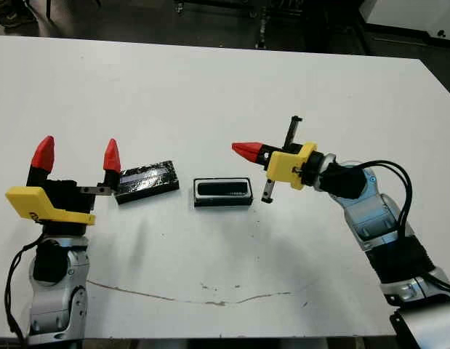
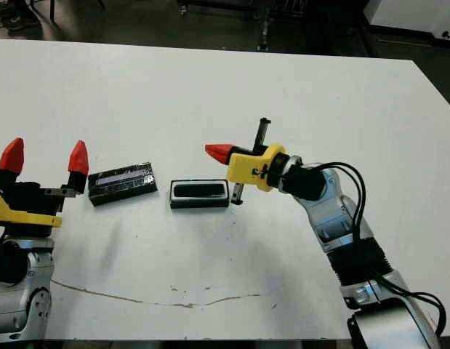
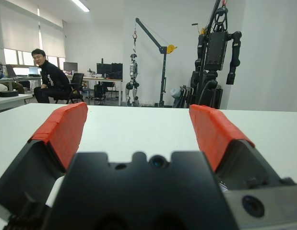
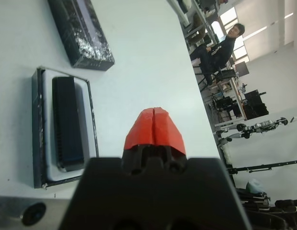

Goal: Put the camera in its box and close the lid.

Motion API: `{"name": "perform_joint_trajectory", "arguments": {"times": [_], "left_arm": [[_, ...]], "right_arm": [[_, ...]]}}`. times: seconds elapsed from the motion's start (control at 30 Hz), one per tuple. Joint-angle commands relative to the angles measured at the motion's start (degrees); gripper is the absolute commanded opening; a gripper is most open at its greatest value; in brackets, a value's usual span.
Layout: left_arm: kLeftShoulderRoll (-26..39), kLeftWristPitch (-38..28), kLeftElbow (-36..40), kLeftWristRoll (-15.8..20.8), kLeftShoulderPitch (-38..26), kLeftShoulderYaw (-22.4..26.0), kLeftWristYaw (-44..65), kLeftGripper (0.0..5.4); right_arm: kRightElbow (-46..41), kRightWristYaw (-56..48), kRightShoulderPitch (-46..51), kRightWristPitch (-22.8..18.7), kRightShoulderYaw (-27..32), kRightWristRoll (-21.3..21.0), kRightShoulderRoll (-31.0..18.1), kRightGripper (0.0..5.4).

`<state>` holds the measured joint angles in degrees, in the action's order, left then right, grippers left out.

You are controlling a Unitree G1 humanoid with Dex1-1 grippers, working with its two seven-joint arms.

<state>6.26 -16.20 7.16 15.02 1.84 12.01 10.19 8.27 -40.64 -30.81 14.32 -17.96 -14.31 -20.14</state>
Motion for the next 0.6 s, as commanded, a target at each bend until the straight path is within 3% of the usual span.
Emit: {"name": "perform_joint_trajectory", "arguments": {"times": [0.03, 0.23, 0.6], "left_arm": [[-0.10, -0.35, -0.70, 0.09, 0.28, -0.13, 0.45, 5.40], [-0.16, 0.12, -0.54, -0.20, 0.40, -0.23, 0.10, 5.40], [-0.09, -0.34, -0.64, -1.18, 0.61, -0.26, -0.43, 5.40]], "right_arm": [[0.36, -0.46, 1.00, -2.35, -1.08, -0.84, -1.03, 0.01], [0.31, -0.61, 1.86, -5.12, -2.71, -2.07, -1.32, 0.01], [0.85, -0.10, 3.59, -2.92, -5.01, -3.96, -2.05, 0.01]]}}
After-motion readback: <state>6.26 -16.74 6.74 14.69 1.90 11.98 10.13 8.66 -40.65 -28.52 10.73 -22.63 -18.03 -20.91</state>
